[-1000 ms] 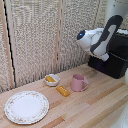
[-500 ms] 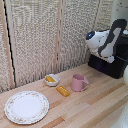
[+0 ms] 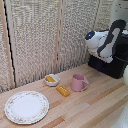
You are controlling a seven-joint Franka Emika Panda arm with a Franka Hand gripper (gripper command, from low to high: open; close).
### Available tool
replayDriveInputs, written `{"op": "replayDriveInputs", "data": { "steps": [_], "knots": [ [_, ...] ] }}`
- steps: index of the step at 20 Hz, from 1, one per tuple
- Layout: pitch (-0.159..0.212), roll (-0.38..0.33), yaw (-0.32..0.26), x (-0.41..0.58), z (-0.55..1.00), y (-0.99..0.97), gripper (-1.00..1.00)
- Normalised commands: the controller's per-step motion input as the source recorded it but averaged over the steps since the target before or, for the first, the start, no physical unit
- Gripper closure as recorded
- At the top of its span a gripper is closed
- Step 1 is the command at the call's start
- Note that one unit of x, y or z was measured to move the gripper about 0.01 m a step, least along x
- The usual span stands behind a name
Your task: Please go towards the air fryer and gently seize its handle using your gripper. Slowly reveal the interior of the air fryer by pulling the handle outward. Head to the bowl filled with hot dogs and firmly but gently grasp it. Carefully place it inside the now-open air fryer.
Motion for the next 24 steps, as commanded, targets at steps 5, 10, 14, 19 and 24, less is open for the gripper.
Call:
{"op": "replayDriveInputs", "data": {
  "steps": [5,10,14,19,24],
  "knots": [
    [0.178,0.025,-0.015,-0.005,0.24,-0.15,1.0],
    [0.024,0.141,-0.014,-0.004,0.26,0.05,1.0],
    [0.0,0.18,-0.057,0.009,0.2,0.33,1.0],
    [0.105,0.299,-0.095,0.0,0.14,0.42,1.0],
    [0.128,0.313,-0.089,0.0,0.1,0.4,1.0]
  ]
}}
